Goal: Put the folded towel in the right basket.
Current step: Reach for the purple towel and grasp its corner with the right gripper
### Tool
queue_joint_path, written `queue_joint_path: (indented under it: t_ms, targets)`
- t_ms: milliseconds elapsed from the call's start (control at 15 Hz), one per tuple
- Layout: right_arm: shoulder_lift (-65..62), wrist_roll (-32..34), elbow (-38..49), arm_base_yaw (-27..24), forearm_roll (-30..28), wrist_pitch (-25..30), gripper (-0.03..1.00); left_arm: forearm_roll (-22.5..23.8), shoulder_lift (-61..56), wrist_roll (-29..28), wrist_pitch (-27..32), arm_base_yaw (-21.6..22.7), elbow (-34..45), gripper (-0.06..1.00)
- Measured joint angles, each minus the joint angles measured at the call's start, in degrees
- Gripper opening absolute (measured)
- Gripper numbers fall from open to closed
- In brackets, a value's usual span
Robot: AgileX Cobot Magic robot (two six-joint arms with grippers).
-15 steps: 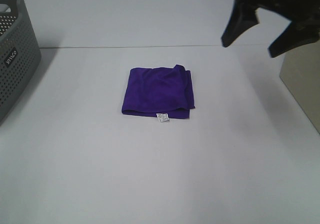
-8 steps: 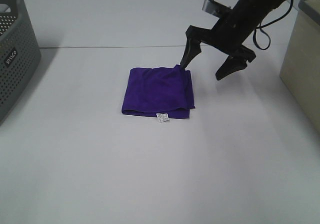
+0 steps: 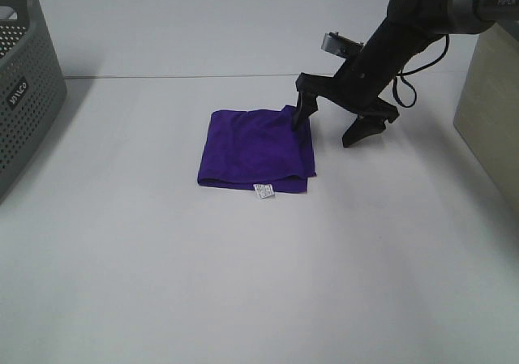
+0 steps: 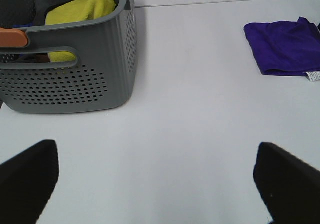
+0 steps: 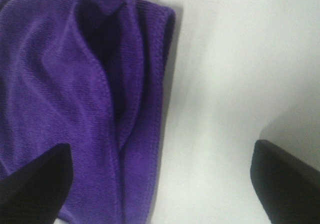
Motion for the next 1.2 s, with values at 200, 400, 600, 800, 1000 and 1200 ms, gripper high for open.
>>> queue_joint_path:
  t_ms: [200,400,600,800,1000,1200]
  targets:
    - [0.29,0.34,-0.06,-0.69,0.11,0.40,0.92,0.00,0.00,0.00,0.00,0.00,0.00,0.99]
    - [0.80,0.34,-0.34,-0.06,0.57,-0.57,0.92,-0.06,0.00,0.00,0.00,0.00,0.00,0.99]
    - [1.95,0.34,-0.92,1.43,2.81,-1.55,0.92,-0.06,0.00,0.23,0.00,0.00,0.00,0.99]
    - [5.10,0.40,-2.01,7.33,10.60,-5.16,0.87,-0.06,0.00,0.23,0.00,0.00,0.00,0.99]
    - [6.07,0.40,-2.06,11.75,8.82,-9.85,0.64,-0.06,0.00,0.23,0.00,0.00,0.00,0.99]
    - [6.70,0.57,-2.06,14.15,5.16,-13.64,0.07,0.00,0.00,0.23,0.00,0.00,0.00,0.99]
